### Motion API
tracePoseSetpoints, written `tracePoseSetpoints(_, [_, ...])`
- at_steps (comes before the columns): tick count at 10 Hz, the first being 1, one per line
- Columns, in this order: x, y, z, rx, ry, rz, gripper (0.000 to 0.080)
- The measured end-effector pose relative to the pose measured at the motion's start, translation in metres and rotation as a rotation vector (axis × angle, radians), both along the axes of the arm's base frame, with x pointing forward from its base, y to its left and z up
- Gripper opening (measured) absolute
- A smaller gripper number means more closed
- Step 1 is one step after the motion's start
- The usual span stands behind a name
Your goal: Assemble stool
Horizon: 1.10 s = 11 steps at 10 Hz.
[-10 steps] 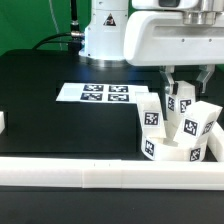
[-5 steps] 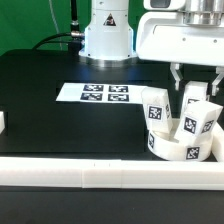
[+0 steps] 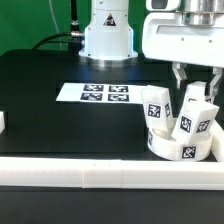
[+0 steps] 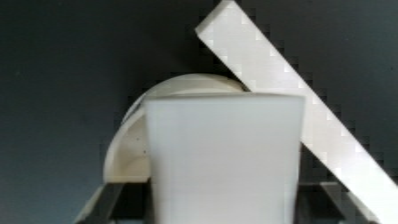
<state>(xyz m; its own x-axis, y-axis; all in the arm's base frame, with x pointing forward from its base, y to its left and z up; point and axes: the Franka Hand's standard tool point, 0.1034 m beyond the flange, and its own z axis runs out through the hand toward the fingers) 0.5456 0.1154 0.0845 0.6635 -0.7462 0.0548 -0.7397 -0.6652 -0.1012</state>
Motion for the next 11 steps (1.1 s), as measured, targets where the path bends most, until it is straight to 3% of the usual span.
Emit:
tracePoseSetpoints(5, [-0.0002,0.0014,-0.0009,0.135,0.01,-0.564,0.0337])
tracePoseSetpoints(8, [-0.0012,-0.003,-0.0017,0.267,0.051,-1.052,0.0337])
tracePoseSetpoints(11, [-0.0021,-0.0003,-0.0014,0.298,0.088,-1.276,0.0337])
